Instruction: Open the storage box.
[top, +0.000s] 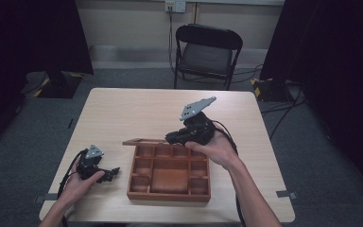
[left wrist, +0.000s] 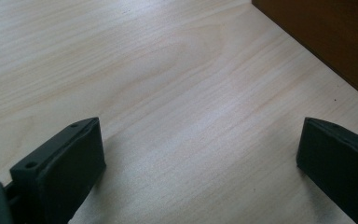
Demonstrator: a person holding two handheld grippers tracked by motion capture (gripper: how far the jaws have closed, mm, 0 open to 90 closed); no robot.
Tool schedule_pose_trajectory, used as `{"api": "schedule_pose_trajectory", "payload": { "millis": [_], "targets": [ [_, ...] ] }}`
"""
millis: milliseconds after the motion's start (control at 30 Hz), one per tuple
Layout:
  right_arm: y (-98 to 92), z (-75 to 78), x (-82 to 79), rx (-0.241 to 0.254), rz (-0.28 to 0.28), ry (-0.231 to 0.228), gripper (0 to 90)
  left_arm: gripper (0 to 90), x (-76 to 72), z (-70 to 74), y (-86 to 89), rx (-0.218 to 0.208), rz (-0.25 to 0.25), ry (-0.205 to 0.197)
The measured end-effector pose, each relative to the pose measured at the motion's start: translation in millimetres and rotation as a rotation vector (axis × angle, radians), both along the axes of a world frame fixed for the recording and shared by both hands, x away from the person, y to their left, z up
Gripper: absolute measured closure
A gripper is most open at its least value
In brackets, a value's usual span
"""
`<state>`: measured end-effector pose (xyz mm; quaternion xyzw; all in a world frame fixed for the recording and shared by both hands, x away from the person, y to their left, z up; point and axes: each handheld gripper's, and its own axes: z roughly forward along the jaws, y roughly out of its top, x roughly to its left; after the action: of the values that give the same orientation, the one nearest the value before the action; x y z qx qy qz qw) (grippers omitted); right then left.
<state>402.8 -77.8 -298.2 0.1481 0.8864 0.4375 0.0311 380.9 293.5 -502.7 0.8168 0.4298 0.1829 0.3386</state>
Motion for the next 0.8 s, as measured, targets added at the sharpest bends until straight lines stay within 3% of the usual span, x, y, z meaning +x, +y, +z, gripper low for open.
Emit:
{"api": "schedule_pose_trajectory", "payload": {
  "millis": [800],
  "targets": [
    [0.6,0.7,1.2,-0.006,0.005,0.001,84.7,0.1,0.0,0.0,0.0,0.000,0.000,0.000]
  ]
}}
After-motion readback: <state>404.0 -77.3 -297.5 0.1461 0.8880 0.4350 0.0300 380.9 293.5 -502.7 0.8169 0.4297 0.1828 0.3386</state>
